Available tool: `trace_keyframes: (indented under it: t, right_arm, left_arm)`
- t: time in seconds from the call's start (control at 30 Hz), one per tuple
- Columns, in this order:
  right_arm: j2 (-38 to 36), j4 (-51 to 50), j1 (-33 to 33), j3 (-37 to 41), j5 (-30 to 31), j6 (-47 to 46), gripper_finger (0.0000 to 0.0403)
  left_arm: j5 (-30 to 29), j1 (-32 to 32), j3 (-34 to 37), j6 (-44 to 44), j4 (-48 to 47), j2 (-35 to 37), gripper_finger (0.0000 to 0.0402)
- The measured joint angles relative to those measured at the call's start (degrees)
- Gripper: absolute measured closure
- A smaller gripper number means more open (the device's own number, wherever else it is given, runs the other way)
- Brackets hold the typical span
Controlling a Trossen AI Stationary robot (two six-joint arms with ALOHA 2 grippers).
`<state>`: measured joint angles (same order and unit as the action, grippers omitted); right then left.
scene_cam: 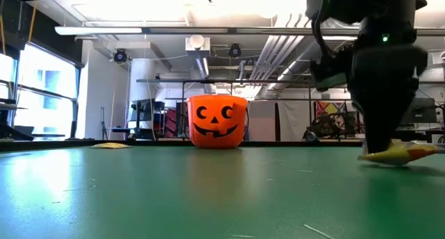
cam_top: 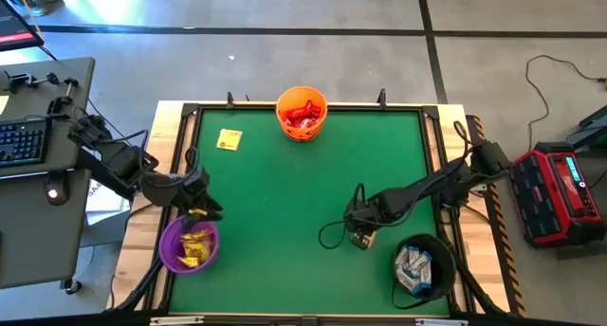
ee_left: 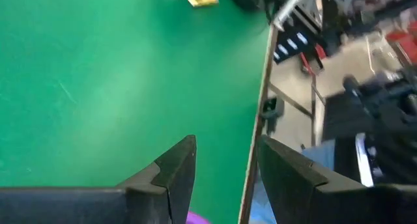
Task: Sort candy by brand, put in halloween buckets
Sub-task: Put the yellow candy into the purple bucket
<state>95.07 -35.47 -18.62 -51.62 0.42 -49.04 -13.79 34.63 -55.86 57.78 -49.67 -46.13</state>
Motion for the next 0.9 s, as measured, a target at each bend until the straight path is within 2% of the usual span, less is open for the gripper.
trace_keyframes:
  t: [0.07, 0.23, 0.37, 0.57, 0.73, 0.9]
  right_arm:
    - [-1.37, 0.07, 0.15, 0.01, 0.15, 0.16, 0.039]
    - [-5.53, 2.31, 1.88, 0.01, 1.45, -0.01, 0.0383]
    - [-9.49, 9.04, 3.5, 0.01, 6.67, 1.17, 0.0397]
    - [-13.25, 29.14, 4.81, -0.01, 20.28, 7.66, 0.0396]
    - [-13.31, 48.1, 5.91, -0.04, 29.1, 11.73, 0.04]
    - [-13.31, 59.63, 5.99, -0.04, 40.82, 14.35, 0.0401]
  left_arm:
    - [-2.18, -0.69, 0.0, 1.06, 0.0, 0.02, 0.0248]
    - [-7.68, -3.24, 0.0, 2.01, 0.49, -0.08, 0.0258]
    - [-8.59, -6.94, 0.0, 0.2, 2.89, -1.1, 0.0274]
    - [-11.74, -11.82, 0.0, -12.67, 15.03, -5.52, 0.0279]
    - [-13.71, -16.2, 0.0, -21.2, 24.27, -11.51, 0.0256]
    - [-17.16, -19.38, 0.02, -26.35, 32.86, -17.03, 0.0229]
